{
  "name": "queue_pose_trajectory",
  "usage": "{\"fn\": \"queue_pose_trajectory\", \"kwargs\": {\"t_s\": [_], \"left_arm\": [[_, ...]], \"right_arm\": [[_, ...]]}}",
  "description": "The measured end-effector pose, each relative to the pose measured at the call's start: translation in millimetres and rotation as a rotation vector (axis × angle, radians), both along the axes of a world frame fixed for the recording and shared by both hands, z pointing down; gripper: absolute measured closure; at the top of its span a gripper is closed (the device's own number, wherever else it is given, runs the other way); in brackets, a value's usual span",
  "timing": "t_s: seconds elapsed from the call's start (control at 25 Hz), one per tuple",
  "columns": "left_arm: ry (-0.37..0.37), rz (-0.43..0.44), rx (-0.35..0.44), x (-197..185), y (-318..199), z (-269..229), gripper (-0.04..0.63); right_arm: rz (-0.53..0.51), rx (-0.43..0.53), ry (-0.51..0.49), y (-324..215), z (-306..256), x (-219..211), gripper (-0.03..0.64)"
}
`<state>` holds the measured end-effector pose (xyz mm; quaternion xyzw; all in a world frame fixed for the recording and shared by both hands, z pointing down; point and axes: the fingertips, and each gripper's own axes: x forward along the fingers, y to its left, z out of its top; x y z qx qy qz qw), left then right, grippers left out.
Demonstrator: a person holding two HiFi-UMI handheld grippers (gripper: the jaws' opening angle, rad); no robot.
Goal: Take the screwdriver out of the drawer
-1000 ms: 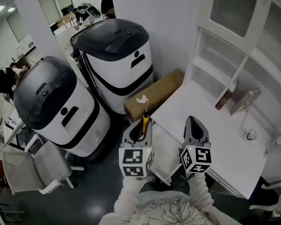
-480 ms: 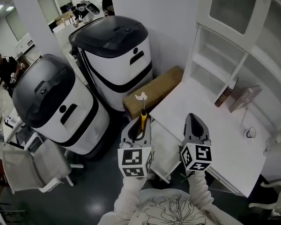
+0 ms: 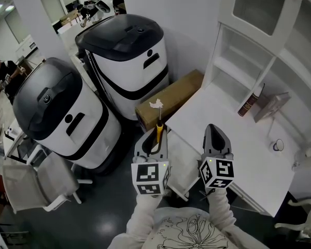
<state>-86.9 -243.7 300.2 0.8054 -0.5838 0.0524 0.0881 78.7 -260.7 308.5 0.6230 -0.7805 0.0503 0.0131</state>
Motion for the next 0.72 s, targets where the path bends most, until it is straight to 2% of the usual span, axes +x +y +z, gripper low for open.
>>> {"fn": "queue_pose_trajectory", "kwargs": {"t_s": [0.72], "left_arm": [[0.0,0.002,-0.014,-0.8,-2.7,6.4,0.525]], "right_arm": [[-0.007,-0.008,0.004,-2.7,3.6,-2.0,0.614]]}}
